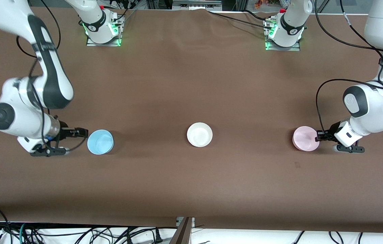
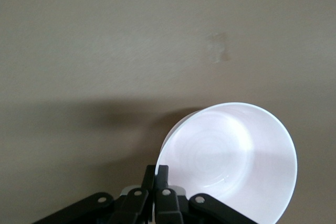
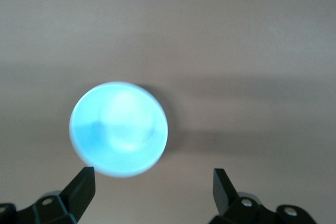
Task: Stack pink and blue bowls on white bowl
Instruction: 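Carry the pink bowl onto the white bowl while the right gripper reaches the blue bowl, then grasp the light blue bowl's rim with the right gripper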
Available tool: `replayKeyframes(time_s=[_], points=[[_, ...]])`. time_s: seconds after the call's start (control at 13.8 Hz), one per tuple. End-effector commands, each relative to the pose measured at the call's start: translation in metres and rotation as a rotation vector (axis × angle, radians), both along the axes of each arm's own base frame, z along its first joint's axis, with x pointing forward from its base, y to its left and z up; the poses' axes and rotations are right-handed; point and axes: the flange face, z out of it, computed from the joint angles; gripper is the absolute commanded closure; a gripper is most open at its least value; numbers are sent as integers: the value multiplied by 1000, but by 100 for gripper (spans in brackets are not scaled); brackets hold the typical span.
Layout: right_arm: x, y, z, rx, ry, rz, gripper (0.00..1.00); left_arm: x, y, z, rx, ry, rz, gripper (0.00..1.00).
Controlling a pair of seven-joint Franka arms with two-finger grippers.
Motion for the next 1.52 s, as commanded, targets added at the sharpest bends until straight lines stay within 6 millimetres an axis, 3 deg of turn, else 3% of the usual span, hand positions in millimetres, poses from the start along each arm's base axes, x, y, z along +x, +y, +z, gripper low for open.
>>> replayKeyframes(time_s=[0.0,0.22,0.36,0.51,0.72,0.87,1.01,1.16,1.45], points=[[11,2,-24,-4,-16,20,1,24,-58,44,-46,-10,-7,100],[13,5,-58,1,-36,27,7,33,-159,66,-85,-10,23,100],[11,5,-78,4,-31,25,18,32,-225,72,-108,13,96,100],[7,7,-83,6,-22,25,41,24,-292,69,-119,36,100,100],[7,6,-86,8,-18,20,79,13,-366,65,-137,28,146,100],[7,6,-85,9,-18,13,97,9,-396,59,-154,13,165,100],[11,5,-76,14,-28,14,98,0,-429,45,-166,7,181,100],[11,11,-70,17,-33,17,100,-3,-439,37,-170,-4,175,100],[9,21,-25,48,-25,10,100,-9,-447,25,-162,9,159,100]])
